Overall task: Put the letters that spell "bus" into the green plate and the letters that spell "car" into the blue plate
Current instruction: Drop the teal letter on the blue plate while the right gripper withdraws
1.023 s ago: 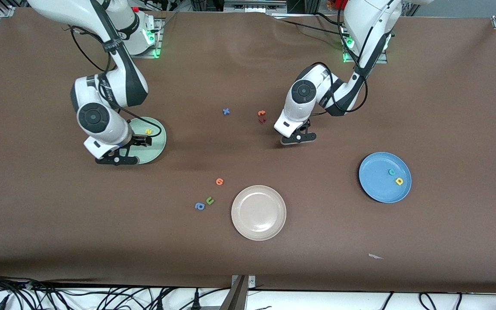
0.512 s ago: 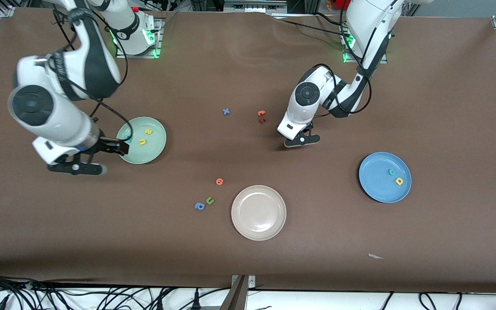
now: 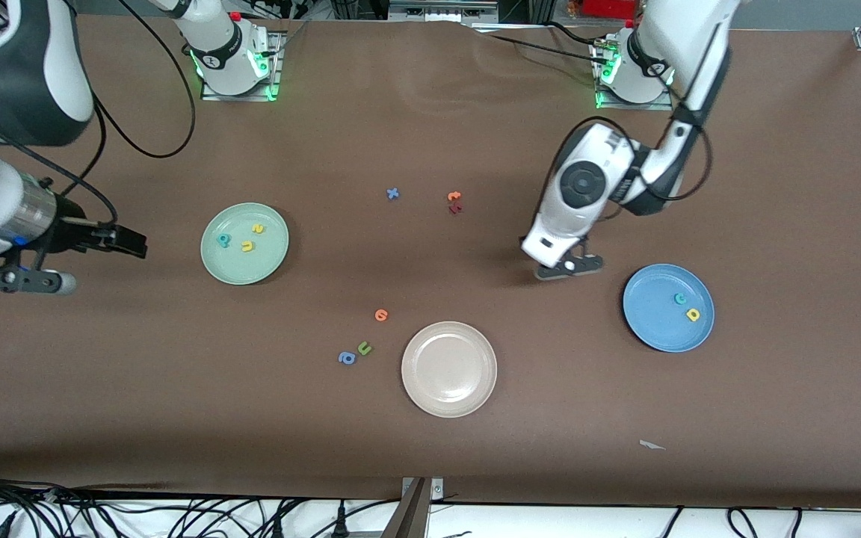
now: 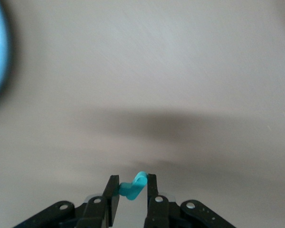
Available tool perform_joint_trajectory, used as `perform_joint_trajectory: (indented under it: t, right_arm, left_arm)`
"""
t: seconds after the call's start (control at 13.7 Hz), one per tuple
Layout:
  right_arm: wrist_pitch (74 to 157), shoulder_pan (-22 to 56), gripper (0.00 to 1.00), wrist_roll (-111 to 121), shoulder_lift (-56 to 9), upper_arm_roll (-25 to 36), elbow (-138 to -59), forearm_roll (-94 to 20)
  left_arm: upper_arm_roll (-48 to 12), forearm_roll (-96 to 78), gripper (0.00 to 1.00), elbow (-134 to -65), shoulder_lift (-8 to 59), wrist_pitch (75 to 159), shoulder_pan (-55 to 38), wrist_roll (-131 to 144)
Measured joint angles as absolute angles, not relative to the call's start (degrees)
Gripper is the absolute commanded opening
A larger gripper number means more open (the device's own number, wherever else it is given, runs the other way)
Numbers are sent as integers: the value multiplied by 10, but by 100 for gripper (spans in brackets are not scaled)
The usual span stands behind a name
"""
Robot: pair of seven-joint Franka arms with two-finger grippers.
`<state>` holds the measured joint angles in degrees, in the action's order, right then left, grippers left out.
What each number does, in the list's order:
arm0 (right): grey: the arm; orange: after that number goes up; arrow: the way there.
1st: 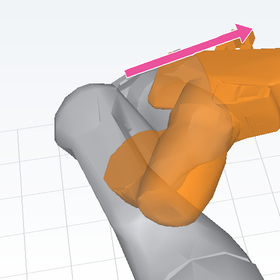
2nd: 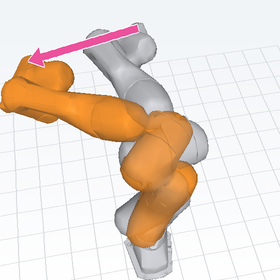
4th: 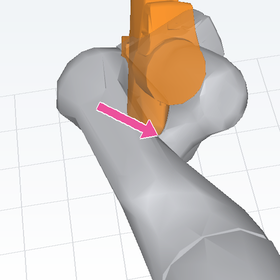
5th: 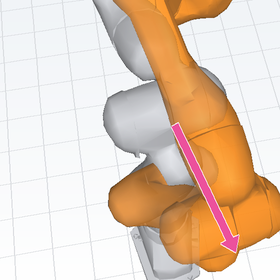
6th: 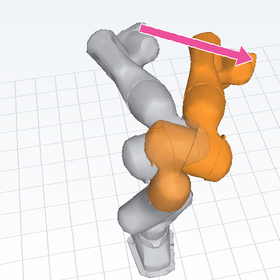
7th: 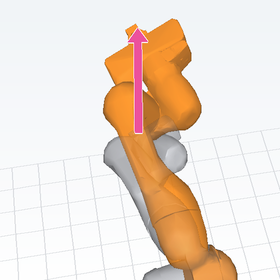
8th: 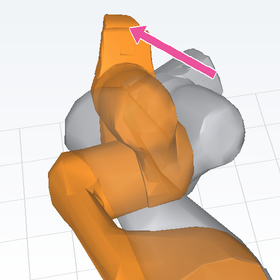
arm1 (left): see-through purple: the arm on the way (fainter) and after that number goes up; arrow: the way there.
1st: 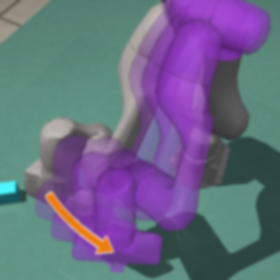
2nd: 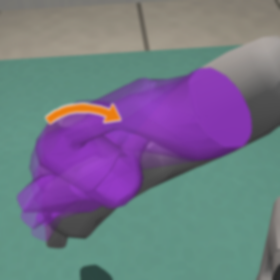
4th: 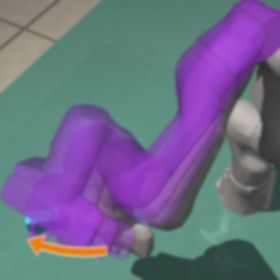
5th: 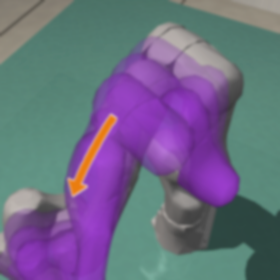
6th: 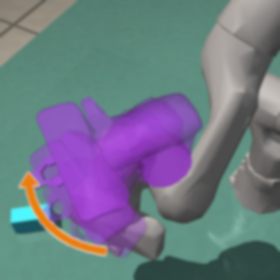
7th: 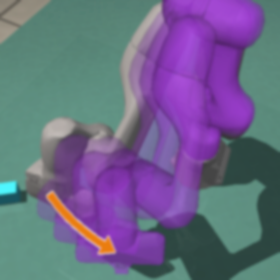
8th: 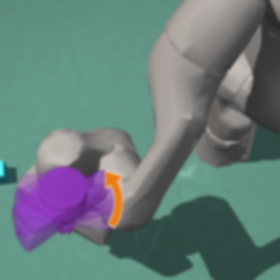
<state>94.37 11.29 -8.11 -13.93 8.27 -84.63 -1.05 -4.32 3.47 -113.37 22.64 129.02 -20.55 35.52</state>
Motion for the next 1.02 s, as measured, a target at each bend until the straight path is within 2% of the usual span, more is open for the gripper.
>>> perform_joint_trajectory:
  t: [0.29, 0.37, 0.44, 0.51, 0.58, 0.8, 1.02]
  right_arm:
    - [930, 87, 100, -81, -71, 86, -882, -10]
    - [929, 59, 100, -79, -52, 70, -896, -9]
    - [929, 29, 100, -78, -34, 48, -911, -4]
    - [929, 9, 100, -76, -19, 30, -928, 5]
    - [929, 1, 100, -75, -9, 21, -940, 15]
    - [930, 0, 100, -71, 0, 2, -948, 23]
    - [904, -3, 100, -11, 0, 0, -949, 23]
  left_arm:
    - [-8, 35, 25, -1103, 218, 1251, -120, 177]
    - [-6, 35, 27, -1104, 221, 1250, -98, 138]
    - [-5, 35, 36, -1105, 226, 1249, -79, 105]
    - [-5, 35, 72, -1105, 233, 1249, -65, 79]
    - [-4, 35, 100, -1105, 241, 1249, -56, 62]
    - [-4, 35, 100, -1081, 248, 1256, -50, 52]
    - [-4, 35, 100, -1048, 211, 1233, -38, 51]
